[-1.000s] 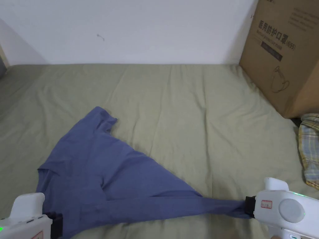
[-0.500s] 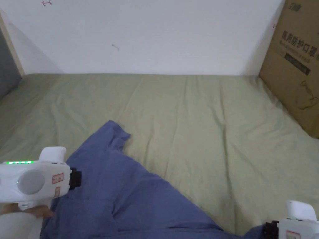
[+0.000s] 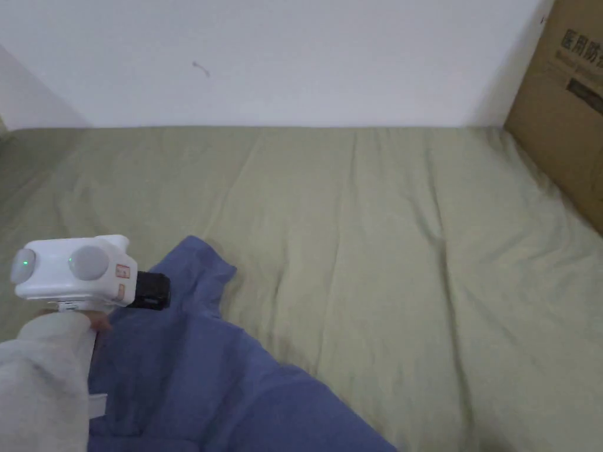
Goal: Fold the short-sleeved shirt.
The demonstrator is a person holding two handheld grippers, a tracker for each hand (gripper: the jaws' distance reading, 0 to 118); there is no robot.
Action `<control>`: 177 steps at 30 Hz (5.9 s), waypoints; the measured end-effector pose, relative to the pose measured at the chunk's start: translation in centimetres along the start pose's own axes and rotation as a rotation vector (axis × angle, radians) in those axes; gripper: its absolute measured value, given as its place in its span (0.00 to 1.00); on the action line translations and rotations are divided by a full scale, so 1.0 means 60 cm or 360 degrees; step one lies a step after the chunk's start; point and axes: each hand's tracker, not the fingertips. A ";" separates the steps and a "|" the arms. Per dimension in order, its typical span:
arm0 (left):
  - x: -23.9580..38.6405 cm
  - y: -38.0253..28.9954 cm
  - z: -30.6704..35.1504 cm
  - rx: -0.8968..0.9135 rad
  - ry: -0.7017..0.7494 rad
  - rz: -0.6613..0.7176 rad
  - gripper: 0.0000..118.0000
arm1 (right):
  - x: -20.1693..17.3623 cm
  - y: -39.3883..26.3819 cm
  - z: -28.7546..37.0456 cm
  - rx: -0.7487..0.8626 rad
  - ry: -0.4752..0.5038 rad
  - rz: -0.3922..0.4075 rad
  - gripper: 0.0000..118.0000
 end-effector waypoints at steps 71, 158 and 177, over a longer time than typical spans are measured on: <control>-0.066 0.271 0.701 0.1444 0.0627 0.0033 0.00 | -0.250 0.744 0.461 0.1251 0.0160 0.0242 0.05; -0.113 -0.534 0.259 0.0242 0.0019 0.0303 0.57 | -0.257 -0.122 0.022 -0.0011 0.0327 0.0639 0.00; -0.042 -0.493 0.321 0.0214 0.0028 0.0132 0.07 | -0.268 0.102 0.014 0.0114 0.0376 0.0524 0.41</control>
